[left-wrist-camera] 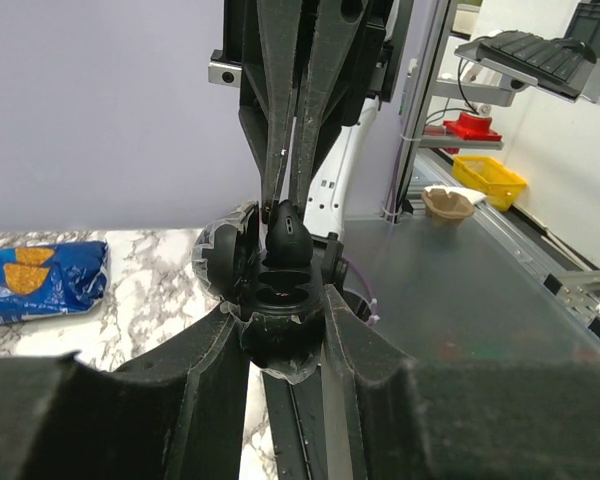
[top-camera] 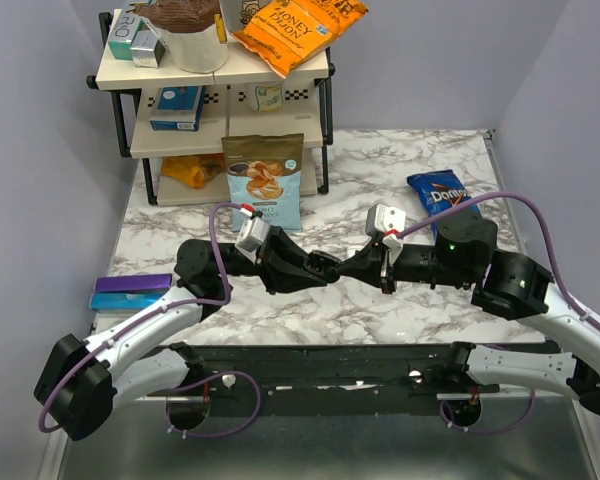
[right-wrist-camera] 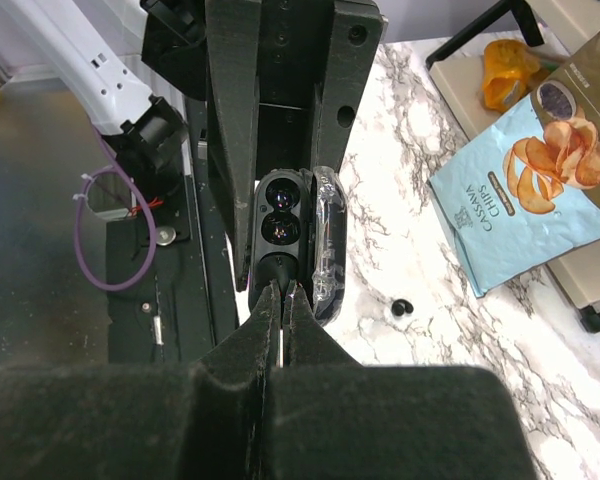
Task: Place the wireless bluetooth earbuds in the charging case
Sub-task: Place the earbud in the charging case.
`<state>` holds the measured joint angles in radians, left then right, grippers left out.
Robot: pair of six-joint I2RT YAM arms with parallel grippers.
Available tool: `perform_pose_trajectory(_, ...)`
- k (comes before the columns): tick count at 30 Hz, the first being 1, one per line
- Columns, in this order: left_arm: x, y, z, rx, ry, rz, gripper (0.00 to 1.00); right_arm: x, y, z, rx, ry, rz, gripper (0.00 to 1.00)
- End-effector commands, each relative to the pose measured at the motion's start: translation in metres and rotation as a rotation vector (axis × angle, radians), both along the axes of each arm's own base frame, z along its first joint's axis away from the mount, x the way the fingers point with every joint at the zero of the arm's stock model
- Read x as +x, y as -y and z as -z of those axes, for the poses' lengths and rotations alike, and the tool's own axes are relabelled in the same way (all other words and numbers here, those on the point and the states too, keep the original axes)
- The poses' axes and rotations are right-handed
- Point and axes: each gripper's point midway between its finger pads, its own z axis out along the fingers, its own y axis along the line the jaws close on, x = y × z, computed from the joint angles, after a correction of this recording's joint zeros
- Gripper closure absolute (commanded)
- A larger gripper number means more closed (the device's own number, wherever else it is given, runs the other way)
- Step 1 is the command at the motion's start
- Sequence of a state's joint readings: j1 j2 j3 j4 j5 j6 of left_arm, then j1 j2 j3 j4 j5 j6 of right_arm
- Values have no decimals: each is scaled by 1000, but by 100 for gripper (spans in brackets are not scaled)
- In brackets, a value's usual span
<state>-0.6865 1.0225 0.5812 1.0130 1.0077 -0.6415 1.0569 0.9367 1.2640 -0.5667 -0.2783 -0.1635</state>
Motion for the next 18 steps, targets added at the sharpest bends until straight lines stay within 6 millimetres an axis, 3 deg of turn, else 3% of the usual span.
perform_pose_trajectory(1, 2, -4, -18, -54, 71, -41, 100, -6, -2, 14, -30, -34, -24, 99)
perform_pose_trajectory(11, 7, -5, -24, -73, 78, -80, 100, -5, -2, 17, -36, -45, -14, 99)
perform_pose_trajectory(18, 9, -5, -25, -82, 79, -102, 100, -3, 0, 17, -37, -48, 9, 86)
